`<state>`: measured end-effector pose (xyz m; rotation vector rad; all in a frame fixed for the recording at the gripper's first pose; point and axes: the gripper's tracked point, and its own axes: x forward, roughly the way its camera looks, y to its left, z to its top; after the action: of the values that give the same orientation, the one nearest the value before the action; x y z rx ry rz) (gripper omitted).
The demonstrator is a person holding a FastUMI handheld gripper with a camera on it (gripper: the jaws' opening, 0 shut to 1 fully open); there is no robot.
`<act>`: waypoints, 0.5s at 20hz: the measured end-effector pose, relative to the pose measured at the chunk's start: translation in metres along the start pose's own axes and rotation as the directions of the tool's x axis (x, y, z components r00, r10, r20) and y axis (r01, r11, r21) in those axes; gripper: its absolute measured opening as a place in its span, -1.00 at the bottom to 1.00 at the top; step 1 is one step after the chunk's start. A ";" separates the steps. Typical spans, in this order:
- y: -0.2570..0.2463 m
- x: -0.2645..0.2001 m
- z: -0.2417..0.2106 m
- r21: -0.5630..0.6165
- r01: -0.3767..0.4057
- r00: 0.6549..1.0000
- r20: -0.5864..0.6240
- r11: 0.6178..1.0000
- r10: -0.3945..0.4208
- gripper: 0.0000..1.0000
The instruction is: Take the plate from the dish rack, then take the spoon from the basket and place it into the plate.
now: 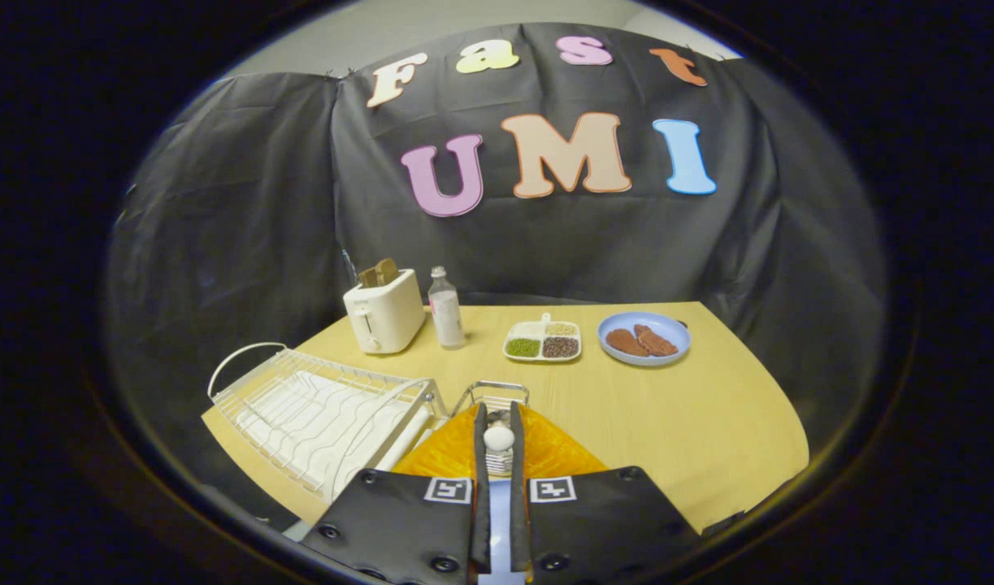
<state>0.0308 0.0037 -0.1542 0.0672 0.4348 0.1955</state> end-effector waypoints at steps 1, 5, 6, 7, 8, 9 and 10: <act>-0.002 -0.010 0.005 0.009 0.005 1.000 0.011 1.000 -0.005 -0.76; -0.011 -0.042 0.015 0.032 0.027 0.999 0.031 0.999 -0.028 -0.76; -0.013 -0.050 0.015 0.035 0.024 0.999 0.034 0.999 -0.025 -0.76; -0.013 -0.057 0.015 0.039 0.022 0.999 0.037 0.999 -0.024 -0.76; -0.012 -0.064 0.013 0.043 0.011 0.999 0.037 0.999 -0.013 -0.76; -0.011 -0.073 0.011 0.047 0.001 0.999 0.042 0.999 -0.003 -0.77; -0.012 -0.078 0.008 0.050 -0.002 0.999 0.045 0.999 0.000 -0.77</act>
<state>-0.0333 -0.0241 -0.1161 0.1211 0.3952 0.1839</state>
